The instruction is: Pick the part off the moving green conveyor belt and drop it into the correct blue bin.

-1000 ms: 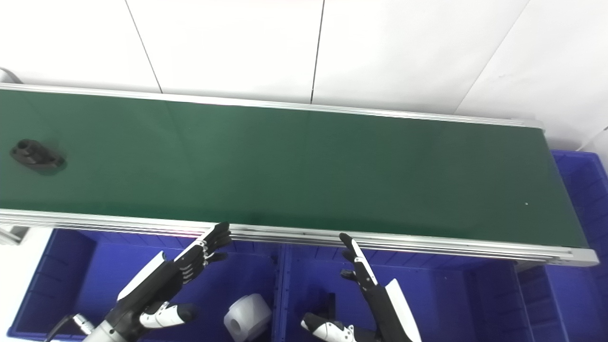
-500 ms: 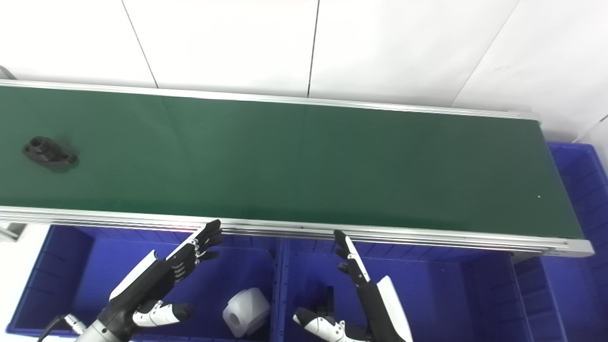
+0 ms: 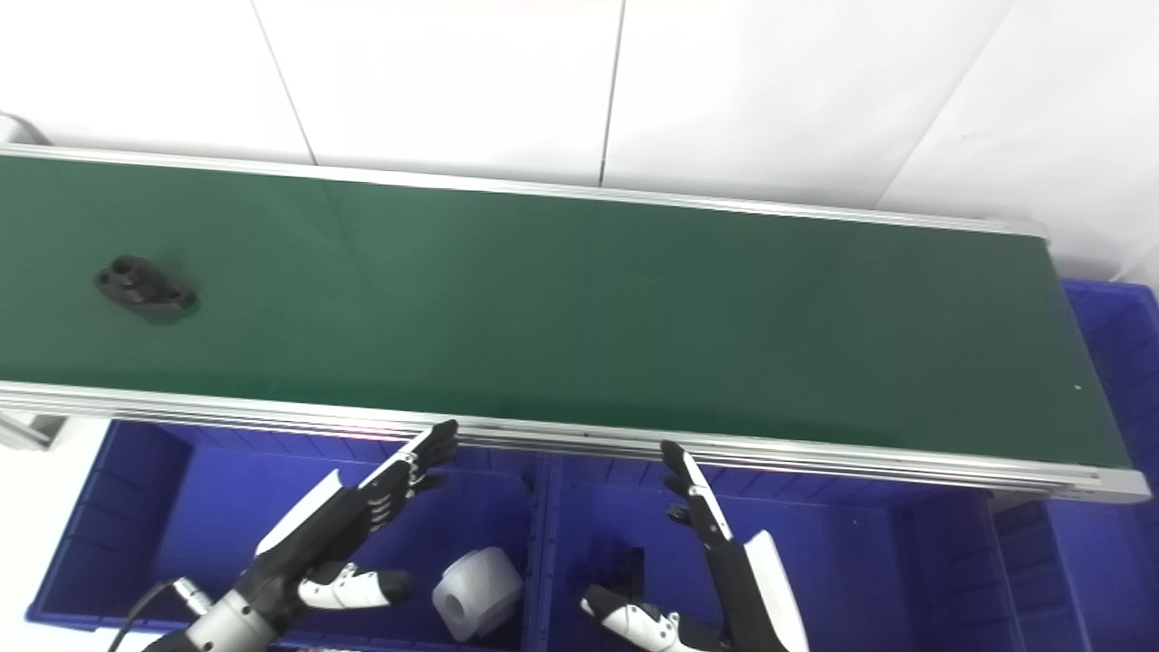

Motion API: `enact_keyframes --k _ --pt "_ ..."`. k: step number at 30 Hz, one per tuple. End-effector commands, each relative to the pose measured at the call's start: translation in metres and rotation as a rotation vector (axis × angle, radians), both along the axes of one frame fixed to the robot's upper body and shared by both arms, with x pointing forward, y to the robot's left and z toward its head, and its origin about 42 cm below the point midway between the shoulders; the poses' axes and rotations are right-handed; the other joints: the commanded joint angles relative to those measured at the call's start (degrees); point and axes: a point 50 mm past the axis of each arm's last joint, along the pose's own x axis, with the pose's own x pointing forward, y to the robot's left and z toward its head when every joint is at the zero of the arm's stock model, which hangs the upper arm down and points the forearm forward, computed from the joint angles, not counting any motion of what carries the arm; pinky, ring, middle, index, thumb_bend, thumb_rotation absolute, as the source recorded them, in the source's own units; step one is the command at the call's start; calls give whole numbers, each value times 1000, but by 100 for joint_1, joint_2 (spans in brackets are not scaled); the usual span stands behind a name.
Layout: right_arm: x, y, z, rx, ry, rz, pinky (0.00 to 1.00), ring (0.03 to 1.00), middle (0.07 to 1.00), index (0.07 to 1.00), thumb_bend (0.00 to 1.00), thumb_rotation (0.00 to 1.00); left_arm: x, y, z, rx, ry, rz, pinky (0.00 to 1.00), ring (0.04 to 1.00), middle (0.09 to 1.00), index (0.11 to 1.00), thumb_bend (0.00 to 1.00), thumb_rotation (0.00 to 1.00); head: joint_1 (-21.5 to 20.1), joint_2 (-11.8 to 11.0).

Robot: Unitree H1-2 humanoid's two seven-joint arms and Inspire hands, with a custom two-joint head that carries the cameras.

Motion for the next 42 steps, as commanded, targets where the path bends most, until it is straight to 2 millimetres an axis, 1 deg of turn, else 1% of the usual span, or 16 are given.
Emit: enact_keyframes --k 1,2,3,5,7,12,14,18,23,29,31,32,36,39,40,42 --pt "-2 -6 7 8 -76 6 834 912 945 967 693 486 0 -9 3 -18 -58 -6 890 968 1000 1000 780 697 415 -263" --pt "-2 -9 5 5 -72 7 837 918 952 974 680 486 -1 -11 0 -20 -57 -6 829 935 1000 1000 788 694 415 -263" --pt "-3 -12 3 -6 -66 6 840 922 955 977 673 487 -2 -15 -4 -22 -62 -8 816 931 1000 1000 790 693 618 -434" --pt "-4 -16 0 -27 -54 1 820 928 962 976 669 508 -3 -20 -9 -22 -65 -16 862 955 1000 1000 784 676 707 -535" --pt "-4 -18 -2 -33 -46 -3 814 933 967 977 667 507 -3 -24 -11 -26 -56 -17 873 962 1000 1000 785 663 736 -600" --pt "-3 -19 -6 -28 -43 -6 799 922 962 973 631 425 -2 -29 -13 -30 -54 -18 878 971 1000 1000 792 639 618 -638" --pt "-2 -19 -5 -29 -42 -5 817 935 970 971 623 388 -2 -30 -13 -29 -53 -17 884 978 1000 1000 798 640 597 -650" --pt "0 -18 -5 -28 -47 3 829 935 967 970 614 361 -1 -30 -15 -25 -49 -18 901 989 1000 1000 806 648 518 -662" --pt "3 -17 -9 -23 -43 6 885 949 967 975 632 379 0 -29 -17 -17 -58 -19 916 989 1000 1000 795 646 401 -717" --pt "2 -16 -10 -30 -45 4 849 934 961 966 643 370 0 -27 -18 -1 -66 -27 929 990 1000 1000 779 654 262 -760" --pt "2 -16 -10 -39 -46 2 824 925 954 961 658 401 -1 -26 -19 -2 -65 -26 924 987 1000 1000 779 654 223 -784" --pt "2 -15 -10 -39 -51 3 816 919 947 955 655 381 -1 -26 -20 -4 -64 -25 903 984 1000 1000 781 653 217 -782" --pt "2 -14 -11 -14 -74 -6 821 917 942 949 656 338 0 -25 -21 -3 -72 -23 890 976 1000 1000 784 661 95 -792" --pt "3 -12 -11 -15 -94 -16 822 911 938 942 661 346 1 -23 -22 -3 -84 -24 904 979 1000 1000 786 671 -175 -732" --pt "4 -11 -11 -15 -100 -18 823 906 933 937 666 343 1 -23 -22 -6 -87 -23 906 979 1000 1000 785 669 -175 -732" --pt "4 -8 -10 -12 -106 -27 799 893 926 931 679 361 1 -20 -21 -12 -81 -20 901 978 1000 1000 792 668 -614 -633"
